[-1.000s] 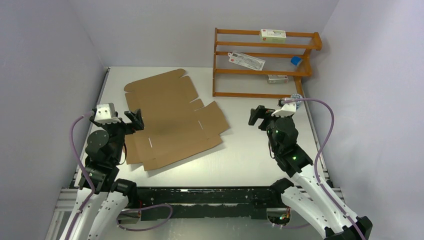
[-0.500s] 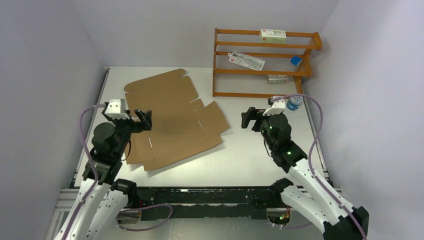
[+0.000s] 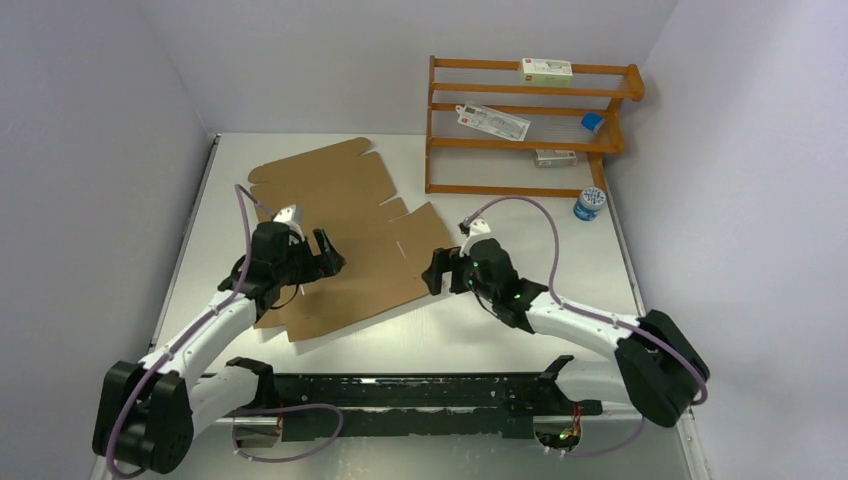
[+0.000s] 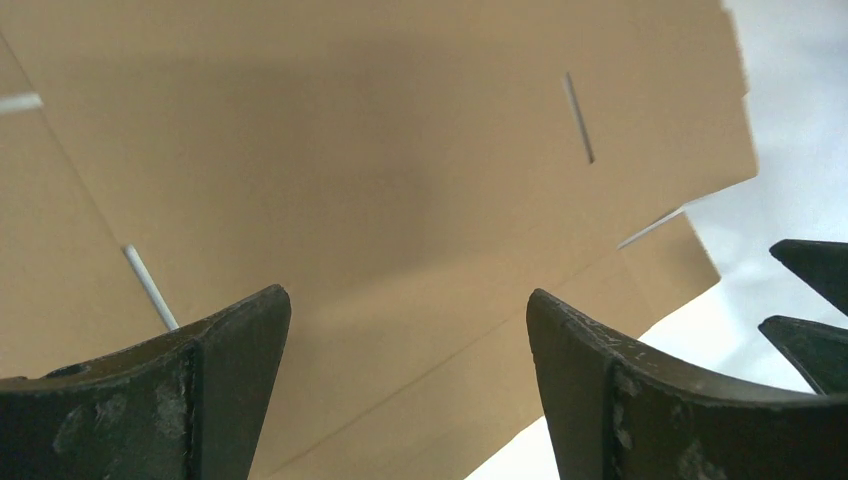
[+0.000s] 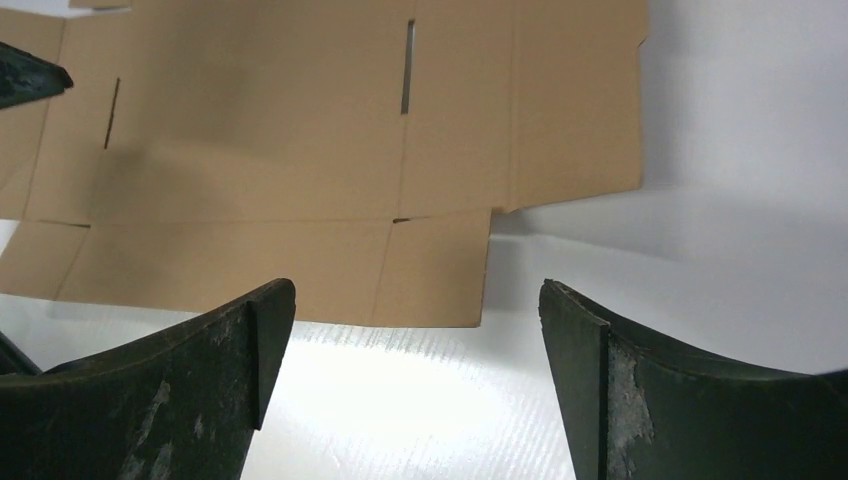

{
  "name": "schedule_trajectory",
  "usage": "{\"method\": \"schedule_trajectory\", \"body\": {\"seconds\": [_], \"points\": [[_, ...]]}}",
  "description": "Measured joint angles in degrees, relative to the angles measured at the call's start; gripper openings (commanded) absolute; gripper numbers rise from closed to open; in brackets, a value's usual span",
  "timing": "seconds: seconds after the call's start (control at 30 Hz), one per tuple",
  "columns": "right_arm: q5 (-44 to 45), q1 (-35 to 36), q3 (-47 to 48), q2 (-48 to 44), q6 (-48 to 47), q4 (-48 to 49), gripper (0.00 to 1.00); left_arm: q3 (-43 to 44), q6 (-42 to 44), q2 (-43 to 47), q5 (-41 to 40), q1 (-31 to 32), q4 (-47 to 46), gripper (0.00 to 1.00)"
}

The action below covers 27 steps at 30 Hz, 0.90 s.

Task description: Fold the paper box

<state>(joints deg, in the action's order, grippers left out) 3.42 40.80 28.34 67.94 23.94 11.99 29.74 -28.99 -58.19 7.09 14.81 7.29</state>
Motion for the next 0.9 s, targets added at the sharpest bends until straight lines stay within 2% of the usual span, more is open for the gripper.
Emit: {"method": "schedule_trajectory", "body": {"seconds": [0.17,0.43,0.73,0.9], "points": [[2.62,2.6,-0.02,6.58,1.51,3.39,0.92,-4.46,-3.96,-2.05,1.16,0.7,-2.4,0.93],[7.76,3.65,0.57,15.39,1.03,3.48,0.77,-10.34,-8.66,-4.66,3.76,3.17,-8.79,0.91],[15.54,3.69,1.33,17.14,-0.9,3.17,0.75,-11.65,-12.24,-4.48,6.29,10.51,-11.19,0.91],[16.2,3.69,2.62,16.68,-2.12,3.17,0.72,-10.58,-12.35,-2.8,3.89,12.5,-6.78,0.96]]}}
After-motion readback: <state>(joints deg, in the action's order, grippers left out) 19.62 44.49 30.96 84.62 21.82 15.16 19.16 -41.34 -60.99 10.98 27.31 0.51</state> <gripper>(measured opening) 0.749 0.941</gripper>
